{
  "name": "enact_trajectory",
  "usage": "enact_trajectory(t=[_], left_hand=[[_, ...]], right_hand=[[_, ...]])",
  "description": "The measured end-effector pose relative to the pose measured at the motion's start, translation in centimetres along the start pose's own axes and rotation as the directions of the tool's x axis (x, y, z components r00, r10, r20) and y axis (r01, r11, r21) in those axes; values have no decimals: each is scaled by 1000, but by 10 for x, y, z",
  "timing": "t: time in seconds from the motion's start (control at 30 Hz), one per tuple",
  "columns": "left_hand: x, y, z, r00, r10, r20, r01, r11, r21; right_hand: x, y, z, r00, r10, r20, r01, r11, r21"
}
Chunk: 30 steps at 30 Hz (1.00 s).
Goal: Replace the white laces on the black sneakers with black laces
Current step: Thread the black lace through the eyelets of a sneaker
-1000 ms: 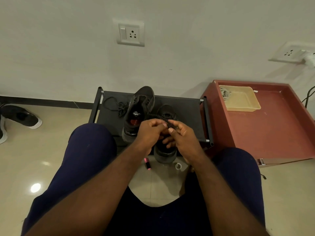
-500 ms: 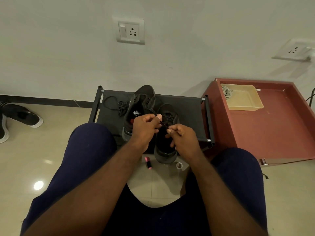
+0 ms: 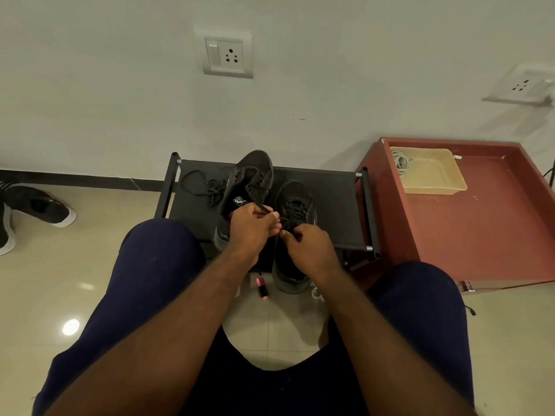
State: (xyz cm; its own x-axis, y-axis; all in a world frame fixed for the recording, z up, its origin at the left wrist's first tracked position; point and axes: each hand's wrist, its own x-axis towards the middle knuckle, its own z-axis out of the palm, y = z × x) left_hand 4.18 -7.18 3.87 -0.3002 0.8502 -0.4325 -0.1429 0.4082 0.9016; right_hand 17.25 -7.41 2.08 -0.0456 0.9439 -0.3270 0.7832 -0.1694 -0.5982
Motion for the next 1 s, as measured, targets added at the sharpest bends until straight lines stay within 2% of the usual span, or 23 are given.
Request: enact_trajectory(t=[0.1,0.27,0.63,0.87,1.0], left_hand=[[1,-8,1,1000,5,-2,-4,998,56],[2,-22,8,1000,-4,15,2,992,130],[7,-36,15,999,31,-35,-23,975,222],[9,-33,14,987,153,-57,-106,867,486],[9,-32,14,981,194,-11,-161,845,510]], right_hand=[[1,3,6,996,72,-50,-74,996,-57],[-7,17,16,982,112,-150,-106,993,45],[-18,21,12,989,105,-102,-90,986,137],[-20,22,14,997,65,-42,-60,992,108],[-19,25,17,997,62,-38,-58,994,96]])
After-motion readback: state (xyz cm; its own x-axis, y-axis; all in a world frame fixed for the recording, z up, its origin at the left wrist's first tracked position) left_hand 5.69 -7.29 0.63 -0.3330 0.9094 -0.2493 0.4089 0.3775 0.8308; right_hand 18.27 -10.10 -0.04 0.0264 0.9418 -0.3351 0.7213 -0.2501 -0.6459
